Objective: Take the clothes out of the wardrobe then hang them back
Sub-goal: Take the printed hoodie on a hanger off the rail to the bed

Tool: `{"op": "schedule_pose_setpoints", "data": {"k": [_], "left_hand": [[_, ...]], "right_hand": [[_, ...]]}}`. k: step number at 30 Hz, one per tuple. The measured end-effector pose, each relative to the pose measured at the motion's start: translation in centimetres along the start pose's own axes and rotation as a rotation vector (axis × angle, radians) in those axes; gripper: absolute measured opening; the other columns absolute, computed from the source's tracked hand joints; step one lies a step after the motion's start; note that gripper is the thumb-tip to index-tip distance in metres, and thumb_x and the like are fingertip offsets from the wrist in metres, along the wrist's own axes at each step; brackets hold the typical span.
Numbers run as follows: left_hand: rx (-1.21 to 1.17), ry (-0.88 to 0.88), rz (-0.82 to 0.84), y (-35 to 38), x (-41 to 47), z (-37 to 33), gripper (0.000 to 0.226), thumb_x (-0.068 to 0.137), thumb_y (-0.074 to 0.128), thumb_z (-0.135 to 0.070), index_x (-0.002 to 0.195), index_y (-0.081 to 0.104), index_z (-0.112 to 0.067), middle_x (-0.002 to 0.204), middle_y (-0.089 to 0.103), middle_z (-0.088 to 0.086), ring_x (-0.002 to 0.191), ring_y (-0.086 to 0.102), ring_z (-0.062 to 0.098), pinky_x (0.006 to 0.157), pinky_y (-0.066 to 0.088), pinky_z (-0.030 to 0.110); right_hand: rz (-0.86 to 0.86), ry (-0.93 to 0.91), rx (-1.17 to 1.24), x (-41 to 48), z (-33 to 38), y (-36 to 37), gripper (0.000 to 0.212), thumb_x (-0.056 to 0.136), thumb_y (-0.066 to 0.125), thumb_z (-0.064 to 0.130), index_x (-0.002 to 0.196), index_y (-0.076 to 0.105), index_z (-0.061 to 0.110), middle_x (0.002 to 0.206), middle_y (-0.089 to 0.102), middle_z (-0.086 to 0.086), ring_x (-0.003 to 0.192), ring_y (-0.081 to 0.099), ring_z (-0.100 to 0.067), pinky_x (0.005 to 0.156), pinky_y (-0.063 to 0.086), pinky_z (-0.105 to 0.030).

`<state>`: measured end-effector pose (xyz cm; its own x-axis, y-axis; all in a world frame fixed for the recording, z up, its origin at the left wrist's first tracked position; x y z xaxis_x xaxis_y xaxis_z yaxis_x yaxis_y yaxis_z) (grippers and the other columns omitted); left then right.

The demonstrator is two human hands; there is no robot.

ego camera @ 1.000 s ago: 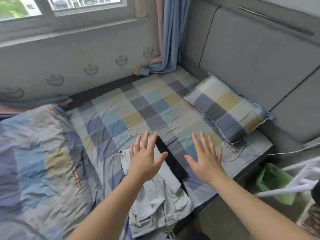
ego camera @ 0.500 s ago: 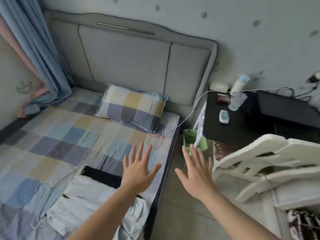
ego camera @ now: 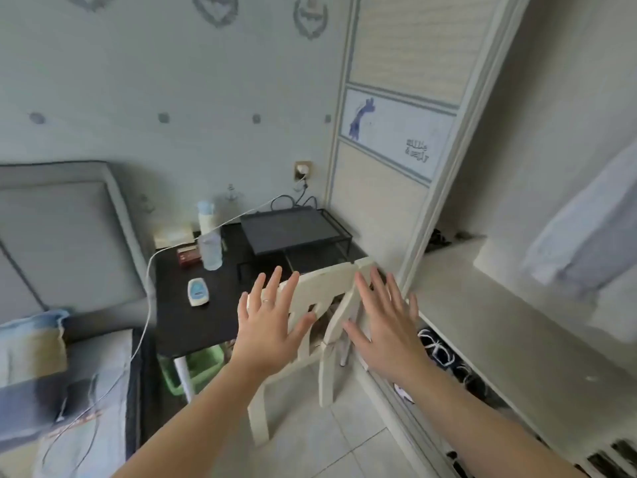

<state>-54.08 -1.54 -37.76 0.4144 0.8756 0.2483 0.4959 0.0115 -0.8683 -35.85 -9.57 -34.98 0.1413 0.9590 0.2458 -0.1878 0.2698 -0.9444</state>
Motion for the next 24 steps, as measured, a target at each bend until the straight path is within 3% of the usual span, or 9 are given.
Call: {"op": "schedule_pose_setpoints", "data": {"k": [9, 18, 24], "left_hand": [[-0.156, 0.464, -0.080, -0.3, 17.7, -24.4, 0.073, 0.094, 0.019, -0.075, 0.157, -0.001, -0.045, 0.168, -0.008, -0.010, 0.153, -0.016, 0.019, 0.122, -0.005, 0.050], [-0.178, 0.829, -0.225, -4.5, 31.6, -42.6, 0.079, 0.086, 0.007, -0.077, 0.158, 0.003, -0.043, 0.168, -0.001, -0.007, 0.154, -0.010, 0.020, 0.123, -0.002, 0.051], [-0.252, 1.006, -0.266, -6.4, 39.0, -50.7, 0.084, 0.083, -0.001, -0.081, 0.157, 0.000, -0.043, 0.168, -0.003, -0.008, 0.154, -0.008, 0.022, 0.123, 0.002, 0.052]], "right_hand": [[-0.281, 0.231, -0.201, 2.6, -17.2, -18.2, 0.073, 0.095, 0.025, 0.062, 0.151, -0.018, 0.043, 0.160, -0.025, 0.015, 0.146, -0.027, -0.011, 0.118, -0.014, -0.050], [-0.485, 0.400, -0.518, 6.6, -24.9, -33.0, 0.071, 0.087, 0.008, 0.068, 0.141, -0.033, 0.047, 0.157, -0.033, 0.016, 0.144, -0.033, -0.012, 0.117, -0.017, -0.049], [-0.612, 0.500, -0.716, 9.5, -27.1, -40.9, 0.073, 0.091, 0.014, 0.067, 0.153, -0.014, 0.042, 0.163, -0.018, 0.011, 0.148, -0.023, -0.014, 0.120, -0.009, -0.050]]}}
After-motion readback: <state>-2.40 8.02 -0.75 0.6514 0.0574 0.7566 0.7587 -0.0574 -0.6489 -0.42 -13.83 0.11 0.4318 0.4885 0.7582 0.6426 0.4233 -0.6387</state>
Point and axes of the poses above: each hand's wrist, its own x-axis towards the middle knuckle, its own y-axis out of the palm, z = x × y, the point moved 7 cm from there along x, towards the middle knuckle
